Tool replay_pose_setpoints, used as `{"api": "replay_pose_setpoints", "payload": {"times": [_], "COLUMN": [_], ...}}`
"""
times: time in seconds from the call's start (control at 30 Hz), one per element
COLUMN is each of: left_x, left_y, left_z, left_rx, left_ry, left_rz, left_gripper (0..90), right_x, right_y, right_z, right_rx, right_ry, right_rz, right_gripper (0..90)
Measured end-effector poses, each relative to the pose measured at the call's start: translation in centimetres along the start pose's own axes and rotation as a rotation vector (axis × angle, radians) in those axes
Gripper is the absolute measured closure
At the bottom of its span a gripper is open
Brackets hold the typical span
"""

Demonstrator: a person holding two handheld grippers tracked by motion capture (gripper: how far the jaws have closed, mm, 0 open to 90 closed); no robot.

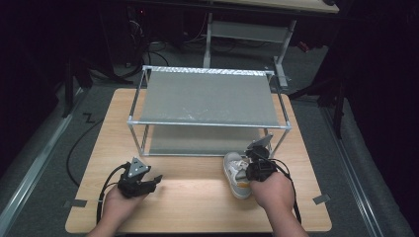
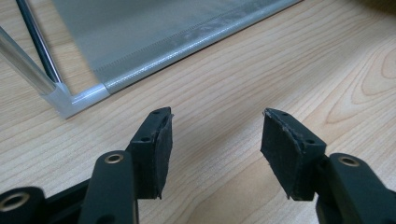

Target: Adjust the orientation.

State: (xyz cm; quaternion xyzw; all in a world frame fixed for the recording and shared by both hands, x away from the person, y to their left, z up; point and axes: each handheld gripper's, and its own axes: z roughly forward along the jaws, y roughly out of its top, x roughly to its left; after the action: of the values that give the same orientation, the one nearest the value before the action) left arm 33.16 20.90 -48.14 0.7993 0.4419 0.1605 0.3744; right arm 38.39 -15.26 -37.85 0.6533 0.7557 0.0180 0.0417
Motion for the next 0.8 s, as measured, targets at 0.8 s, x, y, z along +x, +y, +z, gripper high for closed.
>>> {"api": "replay_pose_setpoints", "payload": {"times": [0.8], "left_x": [0.2], "left_y": [0.0], "left_z": [0.0], "left_rx": [0.001], "left_ry": [-0.004], "left_rz": [-0.005], "left_gripper": [43.2], "right_x": [1.0], "right_y": [4.6], "right_z": [2.4], "right_rx": [-0.202], "right_ry": [0.007], "right_rz": [0.042], "right_gripper": [82.3]}}
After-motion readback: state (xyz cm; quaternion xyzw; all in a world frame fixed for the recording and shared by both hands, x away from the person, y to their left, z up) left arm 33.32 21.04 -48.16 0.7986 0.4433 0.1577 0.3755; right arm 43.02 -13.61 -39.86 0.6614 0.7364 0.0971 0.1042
